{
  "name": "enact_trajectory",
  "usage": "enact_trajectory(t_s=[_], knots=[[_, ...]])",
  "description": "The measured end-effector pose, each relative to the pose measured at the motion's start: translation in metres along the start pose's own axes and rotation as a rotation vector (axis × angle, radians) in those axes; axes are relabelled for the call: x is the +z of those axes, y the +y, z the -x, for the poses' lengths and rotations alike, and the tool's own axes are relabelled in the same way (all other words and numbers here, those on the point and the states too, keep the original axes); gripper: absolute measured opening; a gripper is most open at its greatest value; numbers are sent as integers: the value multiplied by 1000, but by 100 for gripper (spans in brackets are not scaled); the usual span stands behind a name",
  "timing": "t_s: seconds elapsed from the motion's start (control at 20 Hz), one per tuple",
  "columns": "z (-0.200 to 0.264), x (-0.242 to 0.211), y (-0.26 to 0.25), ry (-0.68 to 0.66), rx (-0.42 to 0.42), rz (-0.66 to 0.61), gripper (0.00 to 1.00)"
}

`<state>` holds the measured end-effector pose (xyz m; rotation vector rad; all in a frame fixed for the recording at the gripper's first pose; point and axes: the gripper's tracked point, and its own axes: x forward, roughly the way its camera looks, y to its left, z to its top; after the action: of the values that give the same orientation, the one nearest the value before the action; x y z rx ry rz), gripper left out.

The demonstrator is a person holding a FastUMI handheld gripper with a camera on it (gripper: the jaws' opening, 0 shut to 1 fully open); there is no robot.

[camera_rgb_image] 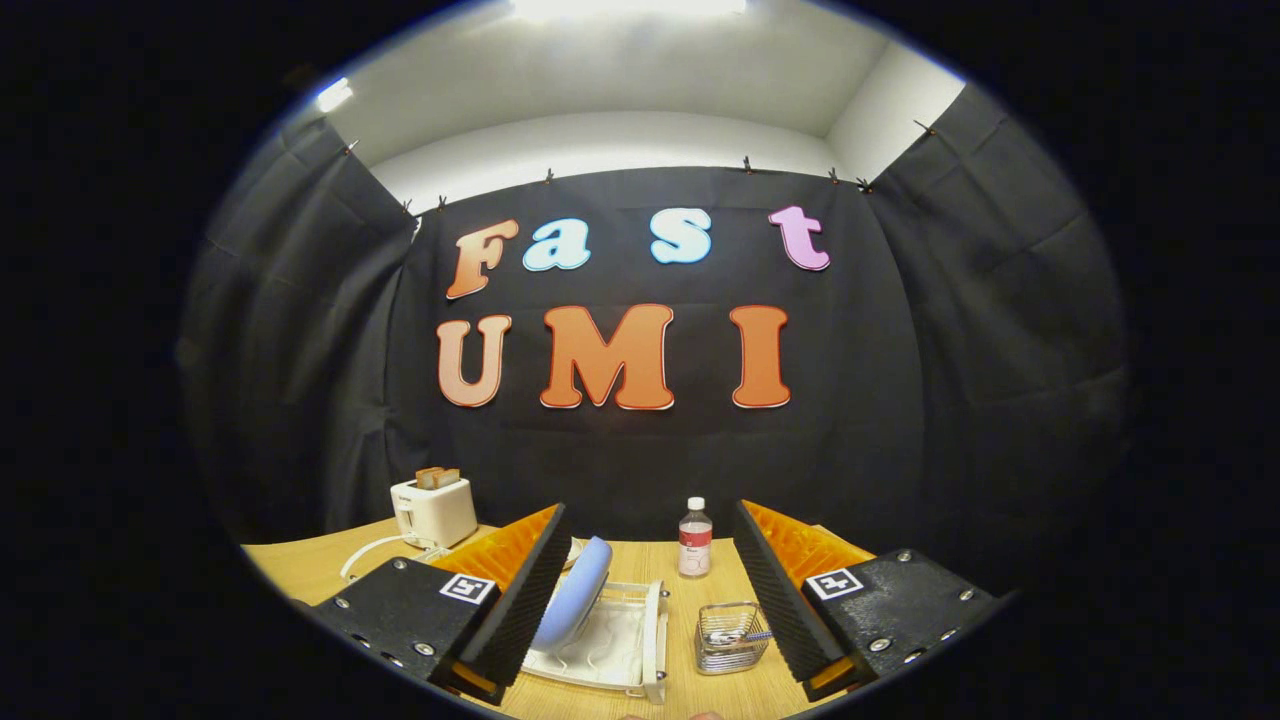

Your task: Take the plate from the dish rack, then take the spoon from the basket and place it into the plate.

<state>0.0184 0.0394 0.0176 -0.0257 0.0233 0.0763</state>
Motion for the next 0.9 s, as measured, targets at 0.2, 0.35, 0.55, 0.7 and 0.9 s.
enact_trajectory(t_s=[0.2, 0.35, 0.55, 0.7, 0.9], knots=[[-5, 1, 11, 23, 14, -13, 97], [-4, 2, 19, 26, 39, -16, 97], [-7, 12, 18, 7, 41, 4, 97], [0, 12, 29, 42, 90, -30, 97], [8, 24, 22, 32, 114, -54, 97]])
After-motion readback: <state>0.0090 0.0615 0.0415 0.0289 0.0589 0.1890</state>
